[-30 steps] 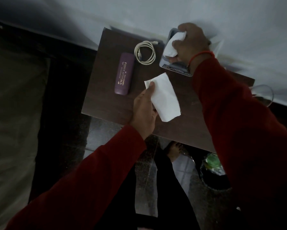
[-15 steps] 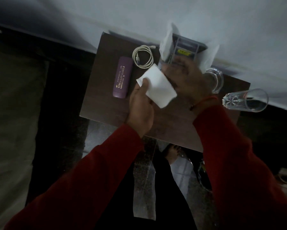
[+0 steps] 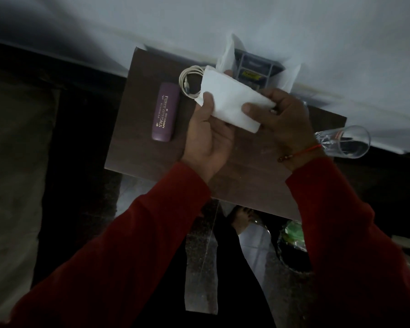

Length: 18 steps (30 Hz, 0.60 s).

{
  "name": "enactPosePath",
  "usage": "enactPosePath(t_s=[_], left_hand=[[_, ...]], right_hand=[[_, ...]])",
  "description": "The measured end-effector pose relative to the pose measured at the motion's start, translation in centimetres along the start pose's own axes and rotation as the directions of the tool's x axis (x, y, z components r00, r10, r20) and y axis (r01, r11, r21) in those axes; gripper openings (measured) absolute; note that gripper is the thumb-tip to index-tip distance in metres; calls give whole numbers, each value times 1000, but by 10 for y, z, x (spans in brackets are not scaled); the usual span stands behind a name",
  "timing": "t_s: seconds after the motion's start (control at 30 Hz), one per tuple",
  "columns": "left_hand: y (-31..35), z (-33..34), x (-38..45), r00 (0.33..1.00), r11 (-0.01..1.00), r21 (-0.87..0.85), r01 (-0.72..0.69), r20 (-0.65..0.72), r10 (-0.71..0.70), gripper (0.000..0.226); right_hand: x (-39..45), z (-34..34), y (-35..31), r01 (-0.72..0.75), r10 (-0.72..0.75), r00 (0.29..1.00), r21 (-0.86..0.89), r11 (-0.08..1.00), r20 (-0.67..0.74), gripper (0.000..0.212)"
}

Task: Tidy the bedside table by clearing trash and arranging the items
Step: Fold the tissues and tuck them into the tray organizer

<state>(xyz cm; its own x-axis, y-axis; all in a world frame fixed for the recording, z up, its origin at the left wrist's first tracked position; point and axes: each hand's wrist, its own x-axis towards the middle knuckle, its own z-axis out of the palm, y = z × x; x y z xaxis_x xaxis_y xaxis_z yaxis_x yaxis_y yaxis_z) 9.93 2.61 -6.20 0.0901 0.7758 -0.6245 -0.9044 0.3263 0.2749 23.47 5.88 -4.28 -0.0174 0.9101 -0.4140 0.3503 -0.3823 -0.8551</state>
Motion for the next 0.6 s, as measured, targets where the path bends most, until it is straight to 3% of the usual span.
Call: enactPosePath(t_s=[0.13, 0.2, 0.27, 0.4, 0.6], left_hand=[[5, 2, 10, 992, 984, 168, -62, -95, 79, 48], [8, 3, 10, 994, 973, 228, -46, -91, 68, 47], [9, 0, 9, 993, 965, 262, -16, -109, 46, 46], [4, -9, -2, 979, 961, 276, 23, -201, 34, 45], [-9, -25, -19, 973, 954, 283, 103, -228, -38, 45]], right_hand=[[8, -16, -15, 115, -106, 985, 64, 991, -134, 16], [23, -27, -17, 204, -228, 946, -124, 971, -231, 8], [43, -38, -15, 293, -427, 860, -416, 861, -279, 12], [75, -47, -4, 415, -687, 707, -689, 594, -167, 17], [88, -49, -2, 475, -769, 635, -746, 466, -76, 28]])
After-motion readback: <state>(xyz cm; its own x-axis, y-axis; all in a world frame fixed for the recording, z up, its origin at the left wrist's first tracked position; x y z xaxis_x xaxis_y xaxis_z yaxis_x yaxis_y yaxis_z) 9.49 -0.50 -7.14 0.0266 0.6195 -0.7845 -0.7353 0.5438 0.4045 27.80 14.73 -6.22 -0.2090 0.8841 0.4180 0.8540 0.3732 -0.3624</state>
